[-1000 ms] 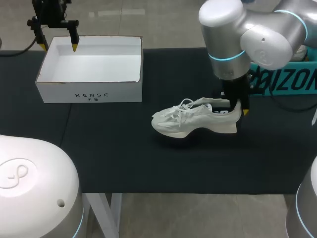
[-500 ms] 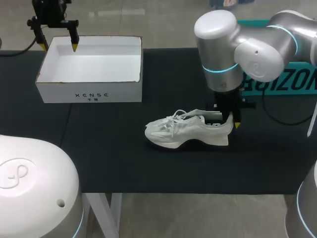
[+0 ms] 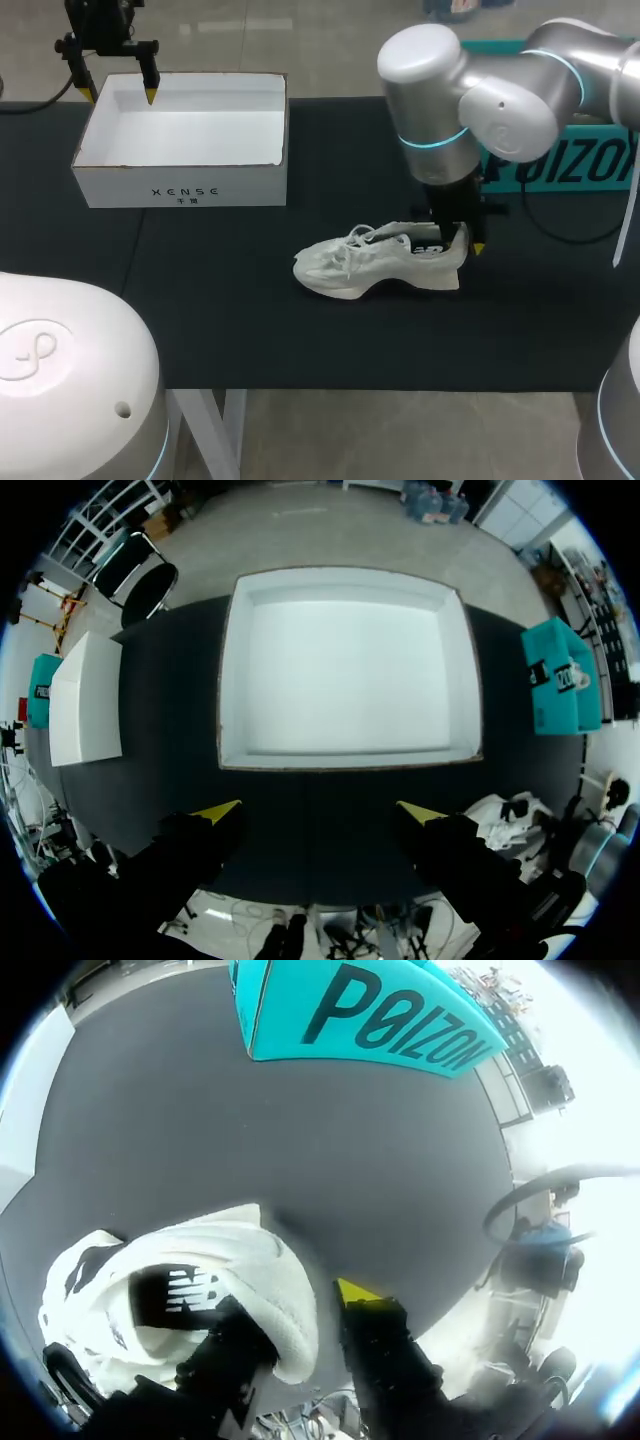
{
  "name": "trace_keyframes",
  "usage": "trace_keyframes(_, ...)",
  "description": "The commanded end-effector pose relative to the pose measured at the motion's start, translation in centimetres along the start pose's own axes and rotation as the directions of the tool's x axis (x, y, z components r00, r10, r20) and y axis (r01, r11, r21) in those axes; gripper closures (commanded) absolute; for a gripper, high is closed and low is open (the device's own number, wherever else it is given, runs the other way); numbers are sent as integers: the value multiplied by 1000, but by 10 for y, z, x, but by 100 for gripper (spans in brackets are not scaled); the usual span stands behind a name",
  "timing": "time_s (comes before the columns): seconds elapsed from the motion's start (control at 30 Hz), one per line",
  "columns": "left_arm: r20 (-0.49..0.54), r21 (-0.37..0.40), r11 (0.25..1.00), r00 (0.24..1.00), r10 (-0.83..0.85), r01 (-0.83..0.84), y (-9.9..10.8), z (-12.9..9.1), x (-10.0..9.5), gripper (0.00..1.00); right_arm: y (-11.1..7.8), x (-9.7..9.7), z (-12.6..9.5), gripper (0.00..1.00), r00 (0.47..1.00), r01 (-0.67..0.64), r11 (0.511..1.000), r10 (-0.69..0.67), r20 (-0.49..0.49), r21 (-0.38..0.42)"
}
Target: Take the shoe out of the shoebox, open the shoe tongue, remove and reinsert the insole, then place the shoe into the shoebox
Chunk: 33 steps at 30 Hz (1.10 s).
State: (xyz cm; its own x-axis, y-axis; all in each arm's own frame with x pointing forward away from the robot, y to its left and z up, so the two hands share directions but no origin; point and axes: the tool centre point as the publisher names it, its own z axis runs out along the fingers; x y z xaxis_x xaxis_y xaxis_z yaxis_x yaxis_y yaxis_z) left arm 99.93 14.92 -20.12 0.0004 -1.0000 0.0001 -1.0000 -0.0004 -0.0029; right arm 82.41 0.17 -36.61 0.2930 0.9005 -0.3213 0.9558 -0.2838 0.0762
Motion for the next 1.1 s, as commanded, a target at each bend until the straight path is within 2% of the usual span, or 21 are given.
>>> trace_keyframes(0.03,0,-1,1000,1000,0,0,0,-1,0,0,0,-4,-7,0,1000,-5,1000,5,0,11)
trace_keyframes(0.13,0,-1,1000,1000,0,0,0,-1,0,0,1,-12,-18,0,1000,-9,1000,9,-29,27)
trace_keyframes(0.23,0,-1,1000,1000,0,0,0,-1,0,0,0,-21,-40,0,995,34,999,-32,-95,16)
trace_keyframes(0.3,0,-1,1000,1000,0,0,0,-1,0,0,-6,-24,-59,0,973,138,990,-143,-183,-39)
trace_keyframes(0.33,0,-1,1000,1000,0,0,0,-1,0,0,-9,-23,-67,0,936,236,969,-247,-249,-75)
trace_keyframes(0.37,0,-1,1000,1000,0,0,0,-1,0,0,-14,-19,-76,0,849,380,909,-416,-325,-168)
trace_keyframes(0.4,0,-1,1000,1000,0,0,0,-1,0,0,-22,-20,-85,0,730,521,813,-583,-356,-261)
trace_keyframes(0.43,0,-1,1000,1000,0,0,0,-1,0,0,-31,-22,-91,0,586,657,678,-734,-344,-330)
trace_keyframes(0.47,0,-1,1000,1000,0,0,0,-1,0,0,-38,-30,-92,0,438,742,515,-857,-270,-429)
trace_keyframes(1.1,0,-1,1000,1000,0,0,0,-1,0,0,-38,-30,-92,0,438,742,515,-857,-270,-429)
